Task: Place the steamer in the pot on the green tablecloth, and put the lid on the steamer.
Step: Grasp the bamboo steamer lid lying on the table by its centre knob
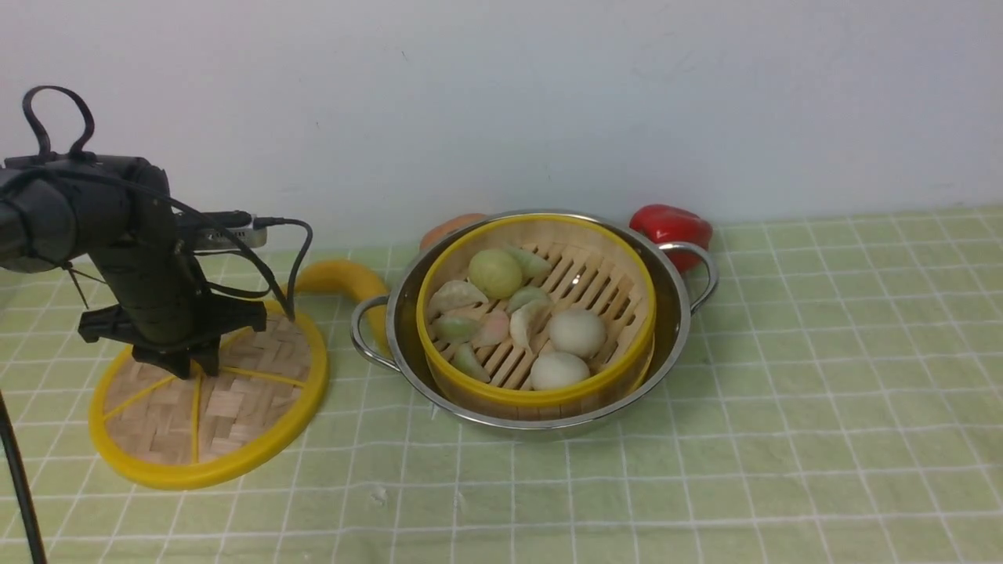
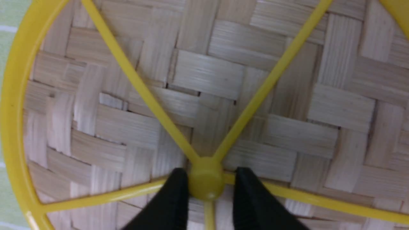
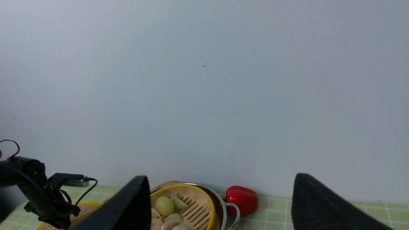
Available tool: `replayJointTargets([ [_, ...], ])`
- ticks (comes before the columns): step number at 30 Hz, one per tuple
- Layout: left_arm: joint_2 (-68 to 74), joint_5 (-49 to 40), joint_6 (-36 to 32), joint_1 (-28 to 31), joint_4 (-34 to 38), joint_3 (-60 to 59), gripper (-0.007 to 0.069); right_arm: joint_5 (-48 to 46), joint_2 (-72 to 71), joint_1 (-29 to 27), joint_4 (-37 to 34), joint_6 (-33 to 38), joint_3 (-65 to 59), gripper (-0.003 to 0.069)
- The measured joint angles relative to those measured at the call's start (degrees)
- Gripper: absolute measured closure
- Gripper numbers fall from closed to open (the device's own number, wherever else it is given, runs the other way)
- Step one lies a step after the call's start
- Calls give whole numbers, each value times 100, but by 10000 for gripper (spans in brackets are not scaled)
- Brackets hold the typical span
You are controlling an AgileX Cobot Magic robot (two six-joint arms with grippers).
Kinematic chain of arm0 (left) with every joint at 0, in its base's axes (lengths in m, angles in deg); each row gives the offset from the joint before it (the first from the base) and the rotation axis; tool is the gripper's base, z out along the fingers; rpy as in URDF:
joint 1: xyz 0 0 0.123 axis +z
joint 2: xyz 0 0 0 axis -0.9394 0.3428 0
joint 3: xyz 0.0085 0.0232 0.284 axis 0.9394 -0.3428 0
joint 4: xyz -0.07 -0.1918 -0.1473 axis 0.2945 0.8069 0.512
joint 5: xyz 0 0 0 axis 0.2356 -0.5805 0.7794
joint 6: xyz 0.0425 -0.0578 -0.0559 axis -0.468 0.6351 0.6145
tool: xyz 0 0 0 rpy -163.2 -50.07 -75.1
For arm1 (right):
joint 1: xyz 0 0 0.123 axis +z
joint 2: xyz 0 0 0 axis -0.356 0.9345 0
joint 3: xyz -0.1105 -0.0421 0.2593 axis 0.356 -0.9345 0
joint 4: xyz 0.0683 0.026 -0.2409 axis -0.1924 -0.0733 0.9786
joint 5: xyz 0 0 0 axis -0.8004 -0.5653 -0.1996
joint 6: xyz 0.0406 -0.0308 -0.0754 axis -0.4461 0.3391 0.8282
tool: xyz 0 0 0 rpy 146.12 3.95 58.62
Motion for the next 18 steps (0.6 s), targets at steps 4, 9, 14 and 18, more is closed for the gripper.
replayJointTargets([
  [4,-72,0,50,0,-38,0,510,0,0,0,-47,-14,-21,95],
  [9,-398,-335,54,1,-240,205,510,-4,0,0,-47,-16,-42,95],
  [14,-1080,-1103,15,-40,-433,917,510,-4,0,0,-47,-16,-42,95],
  [18,-1523,-1451,-400,-442,-164,1383,510,-4,0,0,-47,-33,-42,95],
])
